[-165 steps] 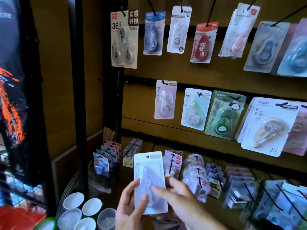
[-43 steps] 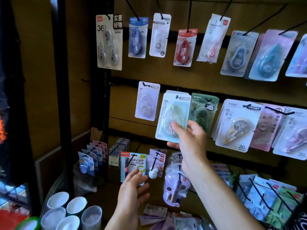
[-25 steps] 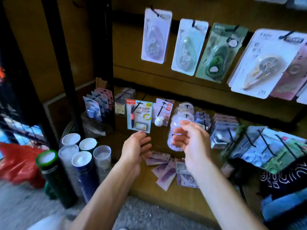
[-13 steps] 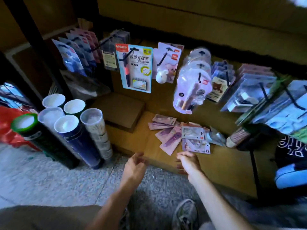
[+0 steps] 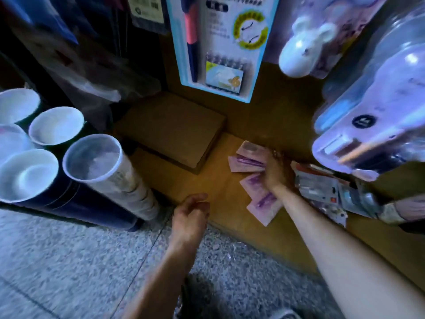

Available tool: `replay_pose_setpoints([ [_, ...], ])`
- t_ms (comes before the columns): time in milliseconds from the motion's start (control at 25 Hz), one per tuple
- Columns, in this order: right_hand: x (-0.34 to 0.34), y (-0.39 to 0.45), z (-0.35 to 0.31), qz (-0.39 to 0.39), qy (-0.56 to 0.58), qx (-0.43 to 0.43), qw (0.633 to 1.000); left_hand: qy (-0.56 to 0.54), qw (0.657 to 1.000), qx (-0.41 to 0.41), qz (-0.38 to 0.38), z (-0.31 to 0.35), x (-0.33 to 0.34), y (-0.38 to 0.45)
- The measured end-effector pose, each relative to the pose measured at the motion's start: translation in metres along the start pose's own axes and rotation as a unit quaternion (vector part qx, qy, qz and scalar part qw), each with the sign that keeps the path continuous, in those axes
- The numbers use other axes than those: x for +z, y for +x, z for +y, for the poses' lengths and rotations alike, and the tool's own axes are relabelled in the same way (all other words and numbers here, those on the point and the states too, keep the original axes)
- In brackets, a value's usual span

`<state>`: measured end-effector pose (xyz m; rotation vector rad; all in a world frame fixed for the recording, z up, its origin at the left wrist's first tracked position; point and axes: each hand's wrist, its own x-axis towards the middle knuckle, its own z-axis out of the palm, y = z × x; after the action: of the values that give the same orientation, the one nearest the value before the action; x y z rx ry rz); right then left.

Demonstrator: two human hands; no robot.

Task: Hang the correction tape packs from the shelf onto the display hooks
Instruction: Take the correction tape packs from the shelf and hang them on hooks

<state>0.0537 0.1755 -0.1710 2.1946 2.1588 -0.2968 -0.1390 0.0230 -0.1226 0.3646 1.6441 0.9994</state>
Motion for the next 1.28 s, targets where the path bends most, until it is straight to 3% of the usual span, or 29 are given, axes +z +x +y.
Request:
replay_pose_setpoints([
  [80, 0.012, 0.01, 0.007, -0.008, -0.036, 0.002, 0.999, 0.014, 1.0, -0.008, 0.001, -0.011, -0.006, 0.001],
  [280, 0.01, -0.007, 0.02, 0.07, -0.065, -0.028, 0.995, 0.002, 0.998, -0.018, 0.06, -0.016, -0.017, 0.006],
  [440, -0.003, -0.022, 0.034, 0.04, -0.017, -0.008, 0.999, 0.014, 1.0, 0.0, 0.022, -0.009, -0.007, -0.013],
  [520, -0.009, -0.025, 0.036, -0.022, -0.025, -0.02, 0.999, 0.016, 1.0, 0.019, 0.004, -0.005, -0.003, -0.024],
  [640, -0.005, -0.029, 0.035, -0.099, -0.022, 0.008, 0.995, 0.014, 1.0, 0.023, 0.002, -0.004, -0.005, -0.028],
  [800, 0.009, -0.023, 0.033, -0.128, -0.03, 0.02, 0.991, 0.01, 1.0, 0.021, 0.015, -0.007, -0.014, -0.016],
  [880, 0.015, -0.017, 0.034, -0.11, -0.029, -0.011, 0.993, 0.009, 0.999, 0.018, 0.032, -0.01, -0.018, -0.005],
  [1080, 0.01, -0.025, 0.041, 0.064, 0.011, -0.1, 0.993, 0.004, 0.999, 0.004, 0.047, -0.02, -0.014, 0.009],
  [1200, -0.021, -0.049, 0.032, 0.08, 0.014, -0.18, 0.98, -0.003, 0.999, 0.021, 0.035, -0.005, -0.012, -0.007],
  [1280, -0.044, -0.082, 0.02, 0.044, 0.004, -0.24, 0.97, 0.004, 0.999, 0.047, 0.026, 0.01, -0.018, -0.026],
])
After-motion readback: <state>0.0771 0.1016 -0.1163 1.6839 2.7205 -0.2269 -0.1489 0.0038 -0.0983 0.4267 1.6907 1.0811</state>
